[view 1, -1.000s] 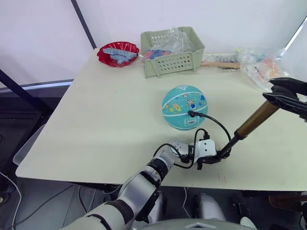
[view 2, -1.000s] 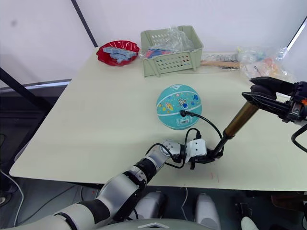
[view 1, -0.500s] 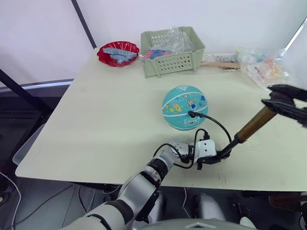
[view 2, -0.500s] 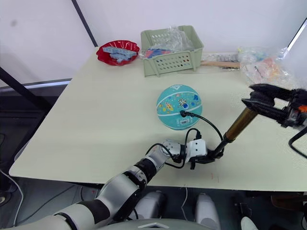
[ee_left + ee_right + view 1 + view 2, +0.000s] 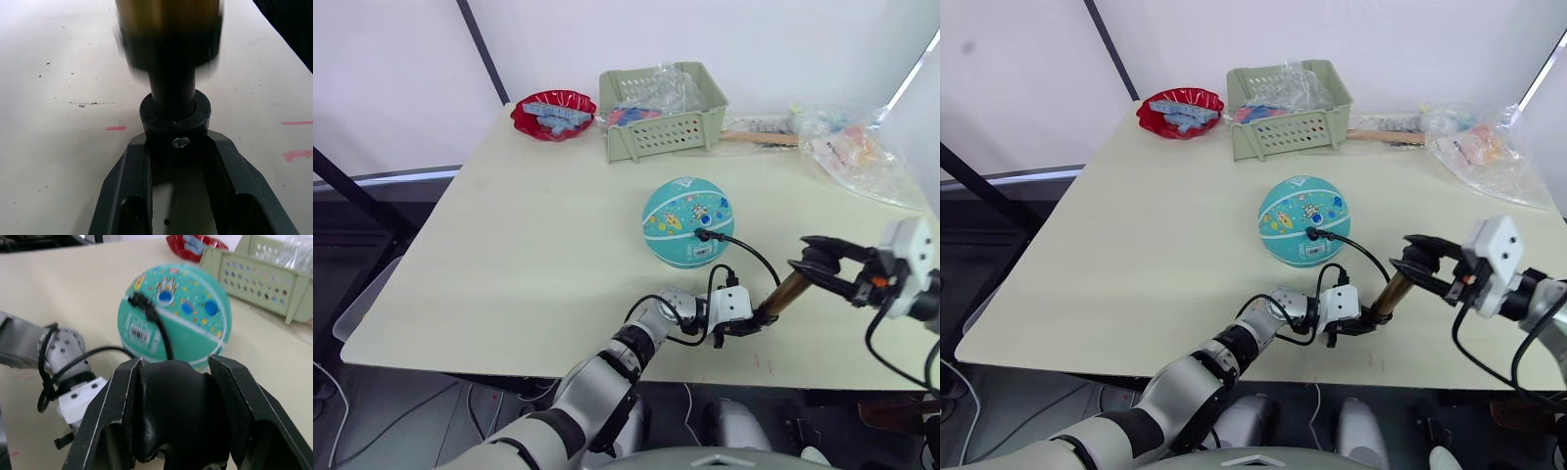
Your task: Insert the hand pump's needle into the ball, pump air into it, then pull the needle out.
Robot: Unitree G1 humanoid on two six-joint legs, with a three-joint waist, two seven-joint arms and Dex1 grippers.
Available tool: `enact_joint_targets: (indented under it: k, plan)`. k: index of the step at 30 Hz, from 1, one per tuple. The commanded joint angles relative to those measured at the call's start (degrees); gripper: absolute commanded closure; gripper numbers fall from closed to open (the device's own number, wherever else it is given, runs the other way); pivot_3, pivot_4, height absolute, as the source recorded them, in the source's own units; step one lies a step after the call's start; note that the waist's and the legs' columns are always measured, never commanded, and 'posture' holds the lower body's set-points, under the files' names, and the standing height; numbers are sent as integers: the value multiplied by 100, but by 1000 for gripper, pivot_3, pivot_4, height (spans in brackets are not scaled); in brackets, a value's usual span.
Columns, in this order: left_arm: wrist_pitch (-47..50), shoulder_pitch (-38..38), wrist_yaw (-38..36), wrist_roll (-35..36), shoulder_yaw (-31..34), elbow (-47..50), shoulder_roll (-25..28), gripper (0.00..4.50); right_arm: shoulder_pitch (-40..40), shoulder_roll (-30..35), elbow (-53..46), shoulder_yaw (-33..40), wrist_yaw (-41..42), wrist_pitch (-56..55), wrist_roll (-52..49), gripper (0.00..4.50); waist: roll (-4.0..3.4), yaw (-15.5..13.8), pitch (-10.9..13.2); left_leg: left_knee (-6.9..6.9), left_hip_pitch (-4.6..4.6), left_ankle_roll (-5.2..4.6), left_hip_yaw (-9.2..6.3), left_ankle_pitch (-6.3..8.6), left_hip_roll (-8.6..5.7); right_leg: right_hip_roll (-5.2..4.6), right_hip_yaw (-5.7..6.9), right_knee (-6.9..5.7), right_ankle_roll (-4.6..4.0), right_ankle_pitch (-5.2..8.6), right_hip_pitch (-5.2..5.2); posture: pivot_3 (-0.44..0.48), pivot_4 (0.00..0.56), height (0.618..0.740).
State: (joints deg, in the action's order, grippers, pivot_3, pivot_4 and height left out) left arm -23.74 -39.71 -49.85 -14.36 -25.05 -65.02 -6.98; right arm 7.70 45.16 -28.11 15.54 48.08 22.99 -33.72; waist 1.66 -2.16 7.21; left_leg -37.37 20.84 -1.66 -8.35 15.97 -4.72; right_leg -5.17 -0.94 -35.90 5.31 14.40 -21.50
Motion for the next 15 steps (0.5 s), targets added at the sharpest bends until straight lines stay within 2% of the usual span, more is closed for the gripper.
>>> enact_joint_targets:
  k: [1,7,15]
  plan:
    - [265,184,-14,-315,-203,-390,119,3546,181,-105,106,-431,-60,114,267,2873,-9,2,-5,0,1,0,0,0,-1,-1,-1,0,0,0,0,0,150,740]
    - [272,170,-11,-316,-201,-399,106,3546,24,-72,-105,-167,34,131,-31,2873,-10,0,-6,0,-1,0,0,0,-1,1,-2,0,-1,0,0,0,150,740]
    - [264,162,-15,-319,-200,-421,105,3546,-783,489,-353,1237,54,866,-1458,2873,-67,-7,40,0,18,-1,1,0,-7,-5,-5,0,-25,-15,-8,0,150,740]
